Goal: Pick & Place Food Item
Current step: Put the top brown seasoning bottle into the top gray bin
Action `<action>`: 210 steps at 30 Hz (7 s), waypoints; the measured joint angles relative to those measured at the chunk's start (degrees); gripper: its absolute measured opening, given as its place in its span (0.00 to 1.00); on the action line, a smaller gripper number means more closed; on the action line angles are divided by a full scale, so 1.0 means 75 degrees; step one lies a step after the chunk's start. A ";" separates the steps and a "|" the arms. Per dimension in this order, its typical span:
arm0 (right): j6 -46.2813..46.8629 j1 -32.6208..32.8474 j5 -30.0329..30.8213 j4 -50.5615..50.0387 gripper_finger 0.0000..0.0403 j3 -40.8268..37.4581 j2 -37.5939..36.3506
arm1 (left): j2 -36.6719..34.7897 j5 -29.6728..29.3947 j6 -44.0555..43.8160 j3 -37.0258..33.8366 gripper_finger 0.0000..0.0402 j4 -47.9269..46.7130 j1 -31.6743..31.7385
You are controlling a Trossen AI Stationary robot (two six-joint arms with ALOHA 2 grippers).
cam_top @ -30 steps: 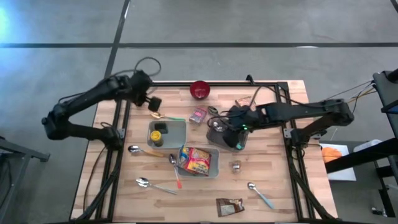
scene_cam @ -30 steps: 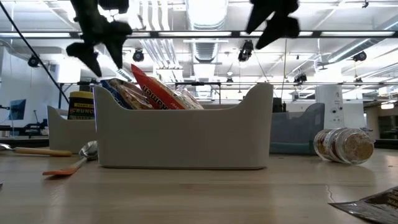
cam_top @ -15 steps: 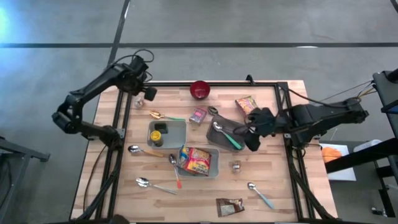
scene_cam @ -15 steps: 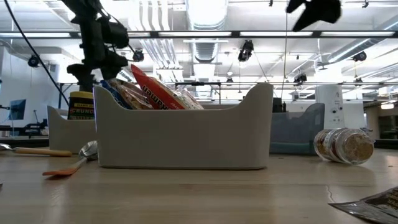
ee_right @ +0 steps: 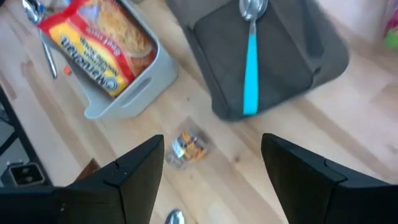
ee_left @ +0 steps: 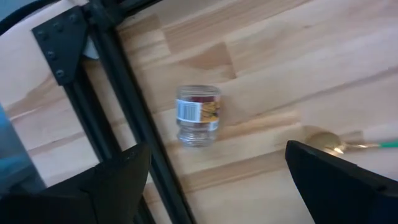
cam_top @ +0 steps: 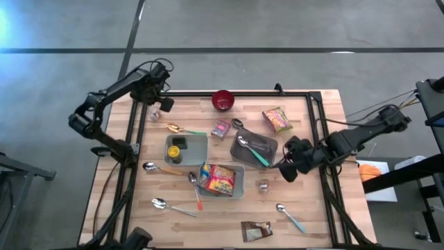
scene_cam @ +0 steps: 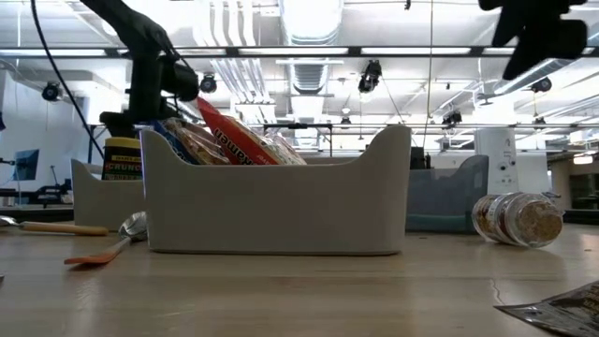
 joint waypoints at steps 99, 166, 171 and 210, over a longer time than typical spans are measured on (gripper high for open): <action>-0.1170 0.0739 0.1702 0.2488 0.66 -0.0010 0.0032 | 0.1281 0.0655 -0.0252 -0.0597 0.40 0.0649 0.0052; -0.2972 -0.3854 -0.2761 0.7603 0.66 0.2615 0.2909 | -0.2087 0.5132 -0.4945 -0.0595 0.39 0.9377 -0.5426; -0.2979 -0.3941 -0.2816 0.7560 0.66 0.2697 0.2979 | -0.2072 0.5125 -0.4951 -0.0595 0.38 0.9509 -0.5423; -0.3396 -0.3838 -0.3527 0.7483 0.36 0.2825 0.2175 | -0.2139 0.7274 -0.4925 -0.0597 0.01 1.0005 -0.5467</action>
